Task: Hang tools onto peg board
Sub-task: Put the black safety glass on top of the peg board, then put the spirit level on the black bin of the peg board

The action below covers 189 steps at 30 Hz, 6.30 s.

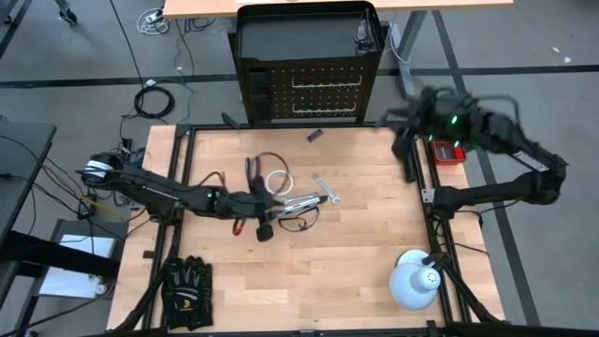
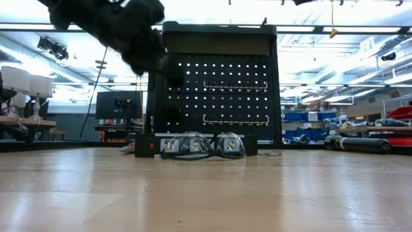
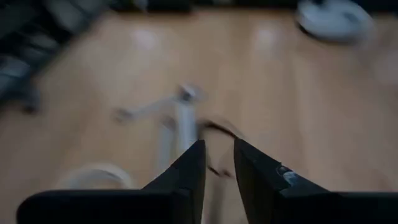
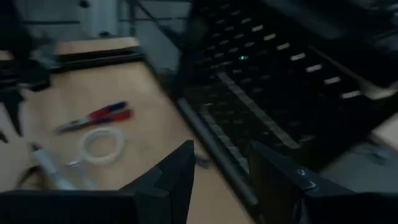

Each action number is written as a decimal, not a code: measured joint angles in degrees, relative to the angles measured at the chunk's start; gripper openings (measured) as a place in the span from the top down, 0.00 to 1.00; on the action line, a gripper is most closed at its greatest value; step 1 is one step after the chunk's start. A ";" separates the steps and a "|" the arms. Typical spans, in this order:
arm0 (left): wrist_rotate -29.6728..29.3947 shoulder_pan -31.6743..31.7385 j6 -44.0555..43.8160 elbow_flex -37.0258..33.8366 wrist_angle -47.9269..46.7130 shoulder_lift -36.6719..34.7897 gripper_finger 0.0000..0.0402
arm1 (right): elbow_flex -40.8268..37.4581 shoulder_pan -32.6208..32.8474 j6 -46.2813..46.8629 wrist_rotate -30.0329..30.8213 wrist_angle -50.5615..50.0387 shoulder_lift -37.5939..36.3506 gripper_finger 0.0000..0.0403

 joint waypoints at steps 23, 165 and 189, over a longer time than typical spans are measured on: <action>7.03 -0.33 -1.67 6.20 -0.62 16.36 0.63 | -34.01 12.49 6.30 -0.48 21.35 -7.54 0.61; 7.11 50.89 17.66 94.96 -56.43 23.44 0.64 | -47.88 13.61 3.72 2.99 44.14 -7.52 0.61; 0.30 15.29 32.51 79.77 -78.92 21.05 0.66 | -47.88 13.61 4.36 1.82 38.10 -7.52 0.61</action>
